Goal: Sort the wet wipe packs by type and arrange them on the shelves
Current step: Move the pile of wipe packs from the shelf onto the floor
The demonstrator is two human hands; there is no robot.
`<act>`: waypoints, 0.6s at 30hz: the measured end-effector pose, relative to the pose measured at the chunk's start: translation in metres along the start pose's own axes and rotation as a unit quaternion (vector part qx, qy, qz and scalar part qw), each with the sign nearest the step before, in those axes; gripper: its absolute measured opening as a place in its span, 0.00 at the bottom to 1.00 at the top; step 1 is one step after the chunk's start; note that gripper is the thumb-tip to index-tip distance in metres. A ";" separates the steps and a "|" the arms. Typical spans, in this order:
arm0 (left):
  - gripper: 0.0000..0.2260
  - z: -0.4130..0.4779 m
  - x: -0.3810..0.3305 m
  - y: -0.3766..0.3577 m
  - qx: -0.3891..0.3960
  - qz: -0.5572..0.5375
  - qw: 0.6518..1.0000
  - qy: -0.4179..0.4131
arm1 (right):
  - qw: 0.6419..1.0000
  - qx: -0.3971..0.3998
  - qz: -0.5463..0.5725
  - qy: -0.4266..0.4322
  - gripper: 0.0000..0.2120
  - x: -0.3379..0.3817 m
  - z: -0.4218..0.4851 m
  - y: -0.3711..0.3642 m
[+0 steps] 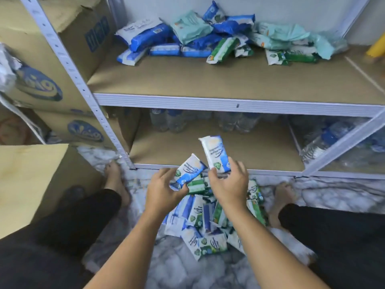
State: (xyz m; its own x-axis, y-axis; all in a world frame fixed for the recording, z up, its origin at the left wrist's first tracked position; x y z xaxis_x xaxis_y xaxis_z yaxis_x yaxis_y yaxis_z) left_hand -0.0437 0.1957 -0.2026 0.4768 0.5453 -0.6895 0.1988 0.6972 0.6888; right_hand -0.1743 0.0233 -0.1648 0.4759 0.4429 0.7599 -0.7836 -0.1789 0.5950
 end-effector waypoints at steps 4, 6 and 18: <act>0.23 -0.054 0.065 -0.038 0.070 0.007 0.978 0.195 | 0.969 0.192 -0.116 -0.104 0.21 -0.081 -0.053 -0.041; 0.21 -0.073 0.083 -0.052 0.102 0.026 0.971 0.214 | 0.948 0.254 -0.160 -0.104 0.25 -0.104 -0.075 -0.055; 0.35 -0.094 0.148 -0.118 0.298 0.177 0.916 0.200 | 0.853 0.339 -0.385 0.096 0.39 -0.157 -0.096 -0.117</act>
State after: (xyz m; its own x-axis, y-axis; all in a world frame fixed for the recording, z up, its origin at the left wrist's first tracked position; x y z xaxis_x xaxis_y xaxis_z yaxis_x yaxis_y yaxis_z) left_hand -0.0773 0.2378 -0.4066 0.2741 0.8983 -0.3433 0.5809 0.1298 0.8036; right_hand -0.1961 0.0589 -0.3789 0.6205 0.7822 0.0563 0.1744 -0.2076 0.9625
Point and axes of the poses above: each hand's wrist, its own z-axis towards the middle knuckle, its own y-axis out of the back of the hand, x = y × z, the point moved 6 cm from there along z, towards the middle knuckle, and after that the axes turned 5 degrees about -x, right-handed, at the moved point
